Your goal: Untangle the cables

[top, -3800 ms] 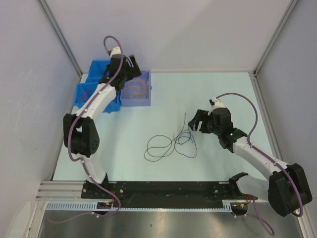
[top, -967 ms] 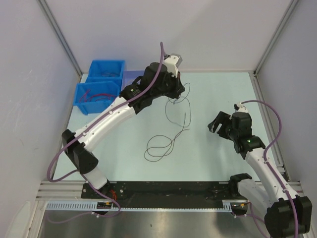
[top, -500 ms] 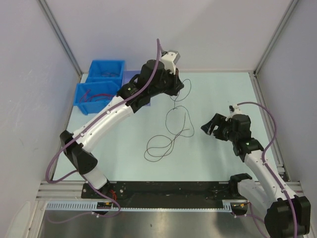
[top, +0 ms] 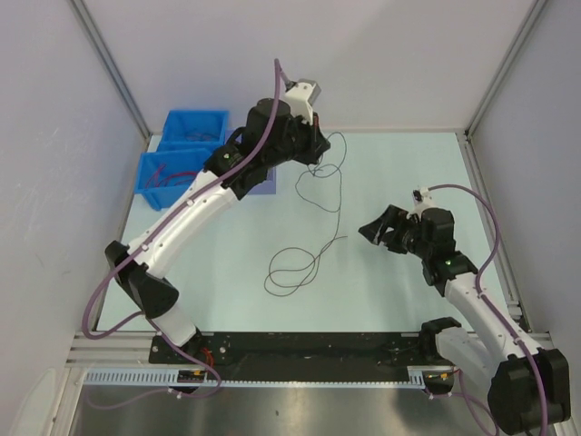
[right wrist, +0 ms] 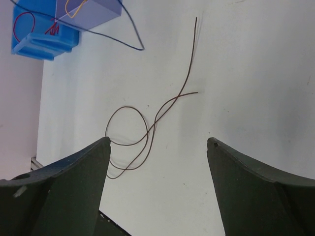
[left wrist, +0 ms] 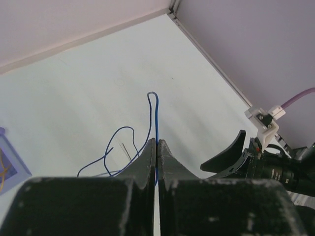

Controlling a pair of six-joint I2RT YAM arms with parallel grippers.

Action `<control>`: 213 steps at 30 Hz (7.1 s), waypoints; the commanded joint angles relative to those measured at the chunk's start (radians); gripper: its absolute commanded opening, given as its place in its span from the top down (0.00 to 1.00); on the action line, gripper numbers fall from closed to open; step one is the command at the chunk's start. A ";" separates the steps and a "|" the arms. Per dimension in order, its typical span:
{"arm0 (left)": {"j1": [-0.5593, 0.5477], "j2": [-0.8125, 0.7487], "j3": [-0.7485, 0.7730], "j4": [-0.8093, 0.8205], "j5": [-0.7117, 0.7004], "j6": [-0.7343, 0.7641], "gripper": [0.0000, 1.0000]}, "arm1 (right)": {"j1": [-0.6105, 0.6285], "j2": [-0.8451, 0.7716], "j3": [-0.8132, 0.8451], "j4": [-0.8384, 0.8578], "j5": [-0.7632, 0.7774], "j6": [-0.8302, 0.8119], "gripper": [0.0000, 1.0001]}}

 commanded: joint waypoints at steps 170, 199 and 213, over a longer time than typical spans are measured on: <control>-0.113 0.002 -0.882 0.071 -0.167 -0.002 0.55 | 0.078 0.069 -0.081 -0.061 0.136 0.022 0.21; -0.166 -0.378 -0.321 0.080 -0.228 0.142 1.00 | 0.081 -0.161 -0.038 0.006 0.049 0.041 0.20; -0.159 -0.254 -0.442 0.107 -0.115 0.077 1.00 | 0.086 -0.371 -0.037 0.068 -0.115 -0.007 0.17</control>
